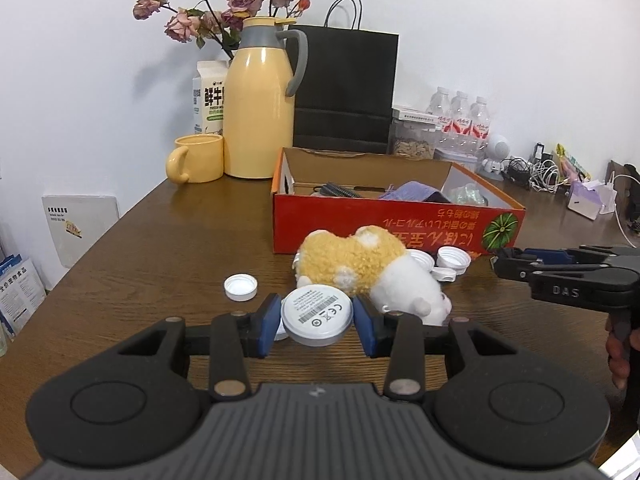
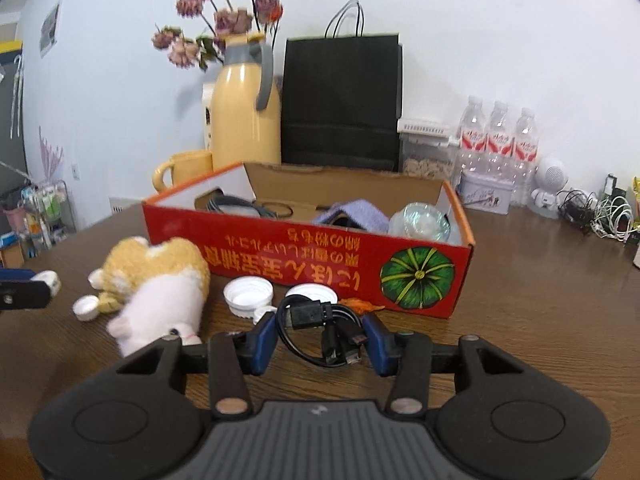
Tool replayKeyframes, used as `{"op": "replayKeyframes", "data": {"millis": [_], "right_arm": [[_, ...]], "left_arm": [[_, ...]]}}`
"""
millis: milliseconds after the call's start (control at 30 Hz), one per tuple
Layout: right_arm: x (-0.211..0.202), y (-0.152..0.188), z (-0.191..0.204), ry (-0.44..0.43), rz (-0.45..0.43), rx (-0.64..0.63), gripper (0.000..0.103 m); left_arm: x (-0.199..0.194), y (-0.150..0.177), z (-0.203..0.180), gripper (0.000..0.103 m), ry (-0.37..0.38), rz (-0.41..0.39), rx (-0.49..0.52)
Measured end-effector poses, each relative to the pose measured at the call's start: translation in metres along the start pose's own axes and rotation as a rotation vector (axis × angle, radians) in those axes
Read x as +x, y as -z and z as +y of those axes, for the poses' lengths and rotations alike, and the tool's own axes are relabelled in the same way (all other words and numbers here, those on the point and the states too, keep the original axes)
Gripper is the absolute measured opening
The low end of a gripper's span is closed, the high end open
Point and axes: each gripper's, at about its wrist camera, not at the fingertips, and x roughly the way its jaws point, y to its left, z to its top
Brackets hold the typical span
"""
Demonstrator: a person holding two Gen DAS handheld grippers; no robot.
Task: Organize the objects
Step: 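Carry the cap and cable into the cardboard box and open both tools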
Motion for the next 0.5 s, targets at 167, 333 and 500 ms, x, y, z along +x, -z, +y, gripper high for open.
{"op": "replayKeyframes", "data": {"millis": [167,333,500], "right_arm": [[-0.027,0.001,0.004,-0.008,-0.041,-0.006,0.045],[-0.044,-0.001,0.008,-0.021,-0.074,-0.015,0.045],[-0.044,-0.006,0.011,-0.032,-0.086,-0.024,0.045]], "left_arm": [[-0.001,-0.001,-0.007,0.040,0.022,-0.003,0.008],[-0.002,-0.004,-0.011,0.040,0.036,-0.010,0.018],[0.006,-0.013,-0.016,0.040,0.048,-0.019,0.024]]}}
